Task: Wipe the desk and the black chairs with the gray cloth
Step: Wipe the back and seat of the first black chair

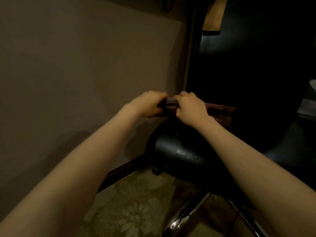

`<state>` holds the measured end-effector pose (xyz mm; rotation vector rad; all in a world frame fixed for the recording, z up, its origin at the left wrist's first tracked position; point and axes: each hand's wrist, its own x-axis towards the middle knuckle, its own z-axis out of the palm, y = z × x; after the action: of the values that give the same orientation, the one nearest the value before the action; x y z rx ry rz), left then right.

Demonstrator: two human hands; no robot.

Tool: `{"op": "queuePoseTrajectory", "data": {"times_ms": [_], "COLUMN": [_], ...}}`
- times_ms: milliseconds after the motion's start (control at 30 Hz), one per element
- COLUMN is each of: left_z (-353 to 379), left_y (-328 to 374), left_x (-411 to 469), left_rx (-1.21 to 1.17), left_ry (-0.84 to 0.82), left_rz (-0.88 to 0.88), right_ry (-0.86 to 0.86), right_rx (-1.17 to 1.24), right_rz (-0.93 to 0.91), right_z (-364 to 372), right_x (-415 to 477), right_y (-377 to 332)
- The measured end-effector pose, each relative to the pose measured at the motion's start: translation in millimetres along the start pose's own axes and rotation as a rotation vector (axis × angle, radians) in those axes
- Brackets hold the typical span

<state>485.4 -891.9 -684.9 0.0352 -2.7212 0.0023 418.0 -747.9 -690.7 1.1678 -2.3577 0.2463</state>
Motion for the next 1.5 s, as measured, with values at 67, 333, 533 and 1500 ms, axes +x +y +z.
{"op": "queuePoseTrajectory", "data": {"times_ms": [67,333,533,1500], "left_z": [30,36,64,34], "left_y": [-11,-7,1,87], "left_x": [-7,-49,-112,-65], "left_rx": [-0.069,-0.312,-0.244,-0.063], "left_ry": [-0.089,-0.047,0.300,0.387], "left_rz": [-0.053,-0.055,0.066,0.371], "right_ry": [-0.142,-0.025,0.302,0.322], "right_rx": [0.110,-0.002,-0.097,-0.038], "right_rz": [0.043,0.003,-0.147,-0.157], "right_z": [20,25,44,-9], "right_x": [0,-39,-95,-144], "right_y": [-3,-25,-52,33]}}
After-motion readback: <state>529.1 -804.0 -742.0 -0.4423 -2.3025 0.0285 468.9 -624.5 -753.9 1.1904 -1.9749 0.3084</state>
